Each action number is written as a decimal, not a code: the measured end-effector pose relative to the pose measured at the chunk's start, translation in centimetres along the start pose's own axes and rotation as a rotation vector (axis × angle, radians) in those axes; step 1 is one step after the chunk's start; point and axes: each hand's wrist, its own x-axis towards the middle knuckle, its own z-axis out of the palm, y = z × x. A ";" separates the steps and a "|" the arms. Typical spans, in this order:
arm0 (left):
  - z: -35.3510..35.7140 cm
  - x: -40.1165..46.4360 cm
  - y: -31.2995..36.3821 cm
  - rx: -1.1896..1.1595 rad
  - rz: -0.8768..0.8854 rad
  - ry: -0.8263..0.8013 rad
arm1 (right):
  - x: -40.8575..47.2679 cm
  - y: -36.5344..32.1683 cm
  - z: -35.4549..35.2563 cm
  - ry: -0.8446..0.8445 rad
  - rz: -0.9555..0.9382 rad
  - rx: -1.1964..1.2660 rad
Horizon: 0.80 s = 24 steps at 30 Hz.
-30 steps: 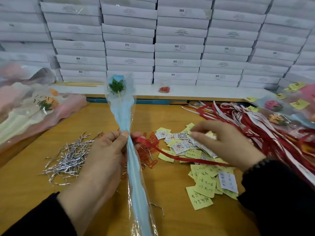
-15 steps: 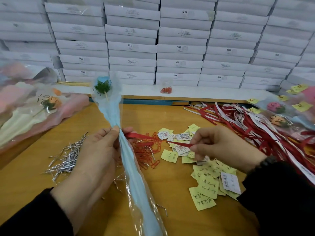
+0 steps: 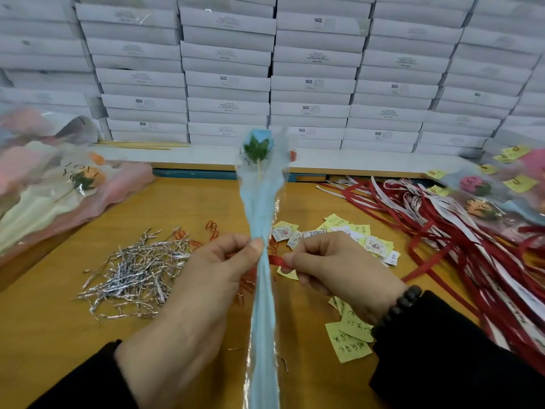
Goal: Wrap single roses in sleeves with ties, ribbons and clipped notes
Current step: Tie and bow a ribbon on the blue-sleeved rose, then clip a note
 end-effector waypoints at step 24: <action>-0.4 0.4 -0.7 -0.001 -0.018 0.081 | 0.0 0.7 0.2 -0.092 -0.019 0.343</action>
